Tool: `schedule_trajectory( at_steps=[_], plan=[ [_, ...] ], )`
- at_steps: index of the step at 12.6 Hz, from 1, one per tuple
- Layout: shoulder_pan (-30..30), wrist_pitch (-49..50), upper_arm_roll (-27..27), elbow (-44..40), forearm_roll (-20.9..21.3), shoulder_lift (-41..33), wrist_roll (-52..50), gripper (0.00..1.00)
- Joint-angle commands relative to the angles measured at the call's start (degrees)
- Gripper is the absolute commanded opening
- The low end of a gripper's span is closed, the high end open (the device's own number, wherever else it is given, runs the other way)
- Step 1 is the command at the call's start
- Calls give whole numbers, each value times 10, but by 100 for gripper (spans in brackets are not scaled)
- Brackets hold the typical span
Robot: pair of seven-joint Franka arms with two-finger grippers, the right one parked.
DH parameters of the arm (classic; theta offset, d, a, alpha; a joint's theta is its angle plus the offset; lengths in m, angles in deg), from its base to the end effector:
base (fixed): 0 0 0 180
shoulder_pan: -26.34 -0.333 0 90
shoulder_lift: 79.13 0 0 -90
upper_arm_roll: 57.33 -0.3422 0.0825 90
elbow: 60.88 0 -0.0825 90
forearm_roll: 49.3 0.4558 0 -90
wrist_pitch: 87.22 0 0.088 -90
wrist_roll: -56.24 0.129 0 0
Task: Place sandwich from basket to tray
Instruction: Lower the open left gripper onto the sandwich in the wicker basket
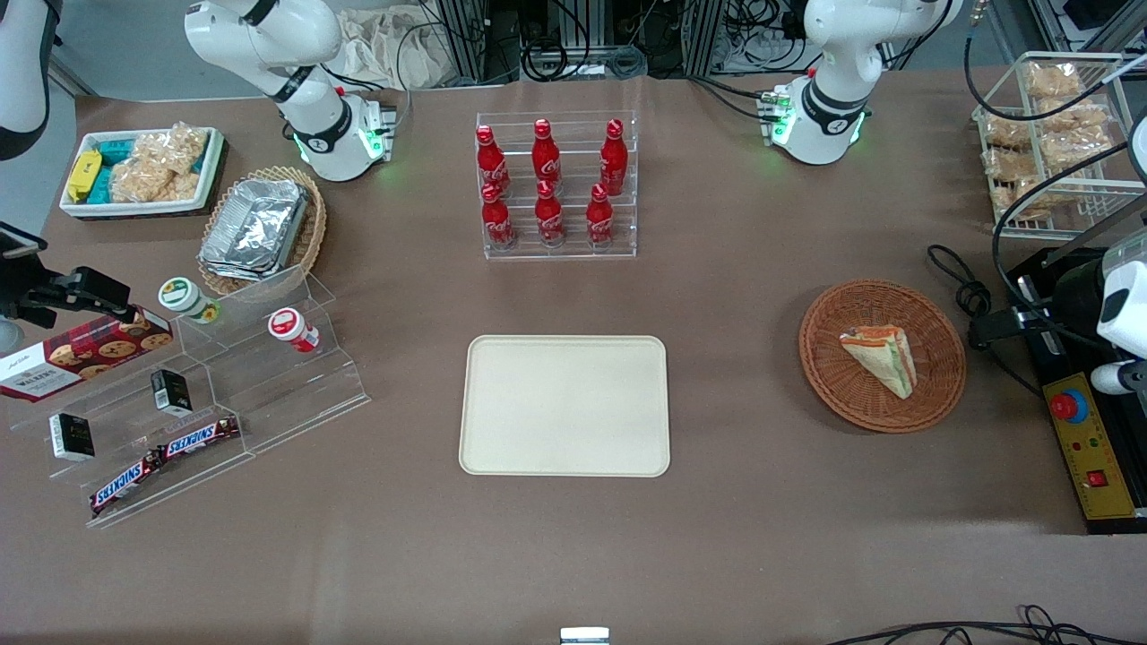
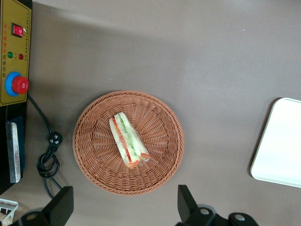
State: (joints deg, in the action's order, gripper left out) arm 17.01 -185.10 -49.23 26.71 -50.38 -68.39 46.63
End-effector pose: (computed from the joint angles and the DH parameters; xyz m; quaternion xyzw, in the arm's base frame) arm 0.6941 0.0199 0.5410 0.9950 0.0969 -0.0046 0.0222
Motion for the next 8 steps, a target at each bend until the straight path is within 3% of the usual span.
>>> schedule_trajectory(
  at_steps=[1,4,6,8],
  plan=[
    [1,17,3,-21,1,10,8,99],
    [1,22,3,-16,-7,14,-12,99],
    [4,31,4,24,-7,17,-112,99],
    [4,-39,4,95,-2,4,-218,99]
  ],
)
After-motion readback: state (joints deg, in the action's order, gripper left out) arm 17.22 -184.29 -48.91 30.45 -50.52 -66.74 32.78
